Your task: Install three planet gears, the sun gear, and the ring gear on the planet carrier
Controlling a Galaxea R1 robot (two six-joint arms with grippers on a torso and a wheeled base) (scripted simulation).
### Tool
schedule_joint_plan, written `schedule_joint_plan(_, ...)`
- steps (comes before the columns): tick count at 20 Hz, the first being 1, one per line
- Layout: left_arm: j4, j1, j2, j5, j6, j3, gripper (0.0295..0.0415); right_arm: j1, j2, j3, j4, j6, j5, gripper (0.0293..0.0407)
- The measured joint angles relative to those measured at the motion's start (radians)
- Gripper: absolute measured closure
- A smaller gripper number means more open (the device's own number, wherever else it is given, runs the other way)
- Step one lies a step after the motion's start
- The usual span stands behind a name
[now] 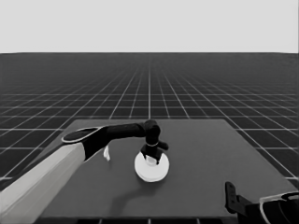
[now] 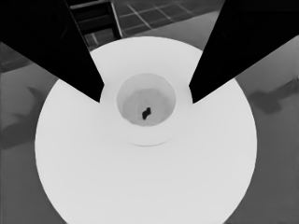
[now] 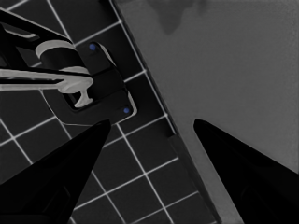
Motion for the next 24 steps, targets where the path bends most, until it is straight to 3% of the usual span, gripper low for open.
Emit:
schedule_joint_plan(4, 0.000, 0.000, 0.000, 0.000, 0.035, 0.000, 0.0362, 0.000, 0.000, 0.000, 0.000, 0.000, 0.000, 0.0315)
schedule_joint_plan(5, 0.000, 0.000, 0.000, 0.000, 0.040, 0.000, 0.0337, 0.000, 0.000, 0.000, 0.000, 0.000, 0.000, 0.0315)
schedule_joint_plan(7, 0.000, 0.000, 0.000, 0.000, 0.045, 0.000, 0.0327, 0.000, 0.000, 0.000, 0.000, 0.000, 0.000, 0.0315)
schedule_joint_plan(14, 0.000, 0.000, 0.000, 0.000, 0.047, 0.000, 0.0326, 0.000, 0.000, 0.000, 0.000, 0.000, 0.000, 0.0315)
schedule_joint_plan(17, -0.070, -0.085, -0.014, 0.024, -0.398, 0.050, 0.0325, 0.000, 0.000, 0.000, 0.000, 0.000, 0.000, 0.0315)
schedule_joint_plan(24, -0.089, -0.106, -0.014, 0.031, -0.506, 0.054, 0.0326, 0.000, 0.000, 0.000, 0.000, 0.000, 0.000, 0.0315)
